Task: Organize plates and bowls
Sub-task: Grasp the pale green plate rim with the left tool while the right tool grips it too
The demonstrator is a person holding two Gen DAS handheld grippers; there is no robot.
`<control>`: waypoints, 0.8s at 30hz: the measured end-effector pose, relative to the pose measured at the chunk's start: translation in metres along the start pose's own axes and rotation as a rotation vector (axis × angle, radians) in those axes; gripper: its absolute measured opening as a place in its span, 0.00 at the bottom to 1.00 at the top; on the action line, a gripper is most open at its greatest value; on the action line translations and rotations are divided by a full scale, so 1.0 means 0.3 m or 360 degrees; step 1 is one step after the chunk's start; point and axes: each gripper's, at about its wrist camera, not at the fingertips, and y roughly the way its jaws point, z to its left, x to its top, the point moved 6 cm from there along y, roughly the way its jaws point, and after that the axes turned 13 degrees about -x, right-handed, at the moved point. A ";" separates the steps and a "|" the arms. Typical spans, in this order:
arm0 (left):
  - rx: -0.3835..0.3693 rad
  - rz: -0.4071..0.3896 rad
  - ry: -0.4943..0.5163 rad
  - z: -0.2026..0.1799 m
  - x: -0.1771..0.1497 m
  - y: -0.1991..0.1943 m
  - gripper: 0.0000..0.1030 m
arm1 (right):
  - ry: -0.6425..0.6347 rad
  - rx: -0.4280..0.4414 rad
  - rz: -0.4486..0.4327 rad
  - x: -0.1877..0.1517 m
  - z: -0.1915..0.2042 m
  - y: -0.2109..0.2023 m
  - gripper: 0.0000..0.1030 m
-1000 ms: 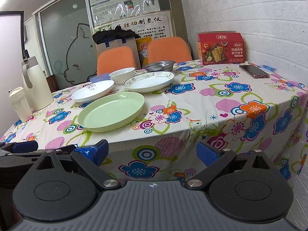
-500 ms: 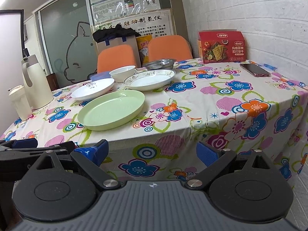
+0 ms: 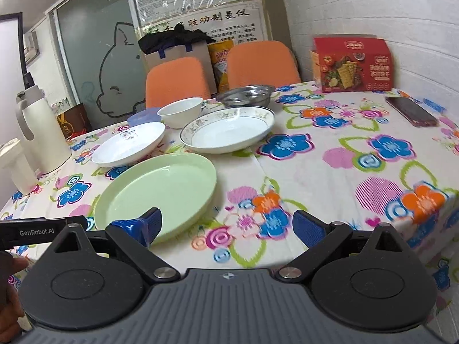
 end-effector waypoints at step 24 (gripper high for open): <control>-0.0165 0.0234 0.0026 -0.007 0.136 0.342 0.81 | -0.0428 0.0137 0.0044 -0.020 0.187 0.257 0.86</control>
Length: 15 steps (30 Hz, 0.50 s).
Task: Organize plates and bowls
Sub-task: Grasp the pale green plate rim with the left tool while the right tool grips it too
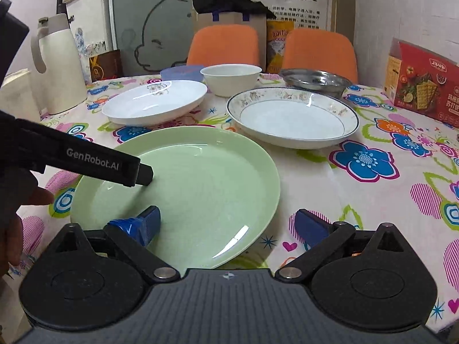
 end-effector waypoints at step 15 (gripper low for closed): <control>-0.0130 -0.0045 0.0127 -0.047 -0.009 -0.004 0.63 | -0.0054 0.0055 0.0051 0.042 0.055 0.023 0.82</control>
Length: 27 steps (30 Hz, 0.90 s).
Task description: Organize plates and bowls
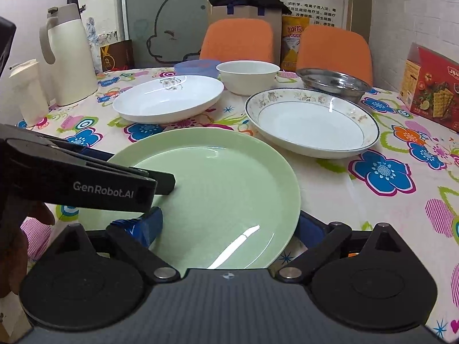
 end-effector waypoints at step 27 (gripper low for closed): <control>0.0264 -0.0071 -0.0273 0.395 -0.056 -0.199 0.56 | -0.0079 0.0256 -0.0016 0.079 0.413 0.027 0.84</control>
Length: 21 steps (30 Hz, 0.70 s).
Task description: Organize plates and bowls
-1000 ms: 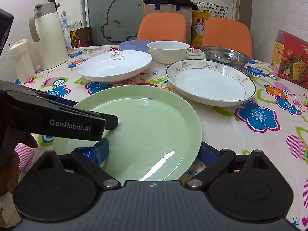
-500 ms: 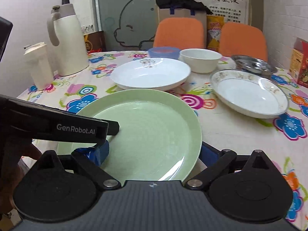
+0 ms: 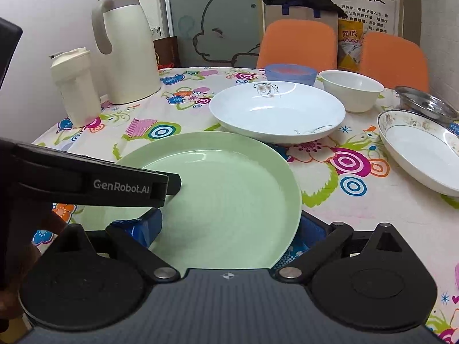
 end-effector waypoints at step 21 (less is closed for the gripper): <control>-0.0105 -0.0068 0.0078 0.099 0.457 0.263 0.69 | 0.0026 -0.0163 0.0122 0.340 -0.229 0.377 0.83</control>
